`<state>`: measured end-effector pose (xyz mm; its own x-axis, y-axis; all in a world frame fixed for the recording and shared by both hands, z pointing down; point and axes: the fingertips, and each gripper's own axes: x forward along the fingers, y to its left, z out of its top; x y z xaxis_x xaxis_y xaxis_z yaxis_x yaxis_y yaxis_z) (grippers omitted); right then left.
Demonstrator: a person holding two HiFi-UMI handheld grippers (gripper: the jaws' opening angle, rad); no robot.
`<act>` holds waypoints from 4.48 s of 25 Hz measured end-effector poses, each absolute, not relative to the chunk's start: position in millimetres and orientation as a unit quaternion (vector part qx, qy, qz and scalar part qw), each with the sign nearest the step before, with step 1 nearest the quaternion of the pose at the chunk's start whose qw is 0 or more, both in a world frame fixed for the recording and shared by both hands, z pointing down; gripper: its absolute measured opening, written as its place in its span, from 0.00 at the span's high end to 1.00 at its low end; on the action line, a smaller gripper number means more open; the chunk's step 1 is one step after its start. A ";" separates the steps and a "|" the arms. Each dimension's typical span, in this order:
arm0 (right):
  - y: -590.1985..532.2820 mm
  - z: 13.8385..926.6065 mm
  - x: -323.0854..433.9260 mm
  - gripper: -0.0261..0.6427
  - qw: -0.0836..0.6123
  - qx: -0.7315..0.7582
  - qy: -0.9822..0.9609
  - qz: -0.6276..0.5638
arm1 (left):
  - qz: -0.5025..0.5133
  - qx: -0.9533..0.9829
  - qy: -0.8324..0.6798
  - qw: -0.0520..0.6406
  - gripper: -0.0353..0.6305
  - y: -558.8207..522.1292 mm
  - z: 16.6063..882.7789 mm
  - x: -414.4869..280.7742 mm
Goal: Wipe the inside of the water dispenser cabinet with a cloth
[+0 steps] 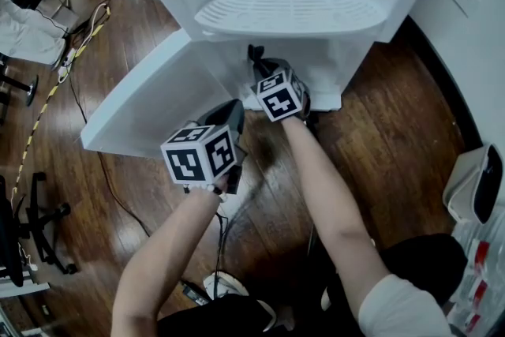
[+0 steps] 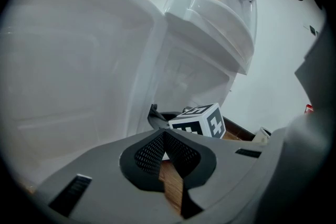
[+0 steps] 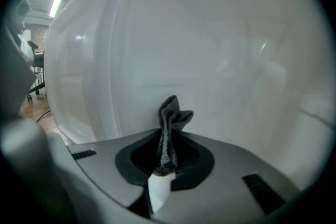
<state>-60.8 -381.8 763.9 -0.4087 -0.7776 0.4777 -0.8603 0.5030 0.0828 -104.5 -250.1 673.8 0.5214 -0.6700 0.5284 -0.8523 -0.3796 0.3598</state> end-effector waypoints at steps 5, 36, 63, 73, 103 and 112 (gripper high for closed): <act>-393.2 709.2 -52.9 0.91 0.200 0.506 -0.839 0.005 | 0.151 0.815 -0.468 0.306 0.97 -250.9 676.9 -106.6; -435.3 787.9 -48.3 0.91 0.209 0.549 -0.785 0.196 | 0.166 0.803 -0.474 0.320 0.97 -236.9 696.0 -118.5; -443.7 613.1 13.6 0.90 -0.086 0.635 -0.764 0.078 | 0.163 0.803 -0.482 0.311 0.97 -232.2 682.3 -123.6; -438.8 758.0 20.2 0.90 0.051 0.648 -0.716 0.253 | 0.165 0.803 -0.482 0.309 0.97 -230.4 681.2 -122.8; -438.7 680.8 73.7 0.90 -0.057 0.702 -0.685 0.187 | 0.169 0.804 -0.482 0.304 0.97 -225.8 677.6 -124.0; -424.7 763.4 80.4 0.90 -0.013 0.700 -0.642 0.313 | 0.170 0.804 -0.484 0.302 0.97 -224.7 676.3 -124.1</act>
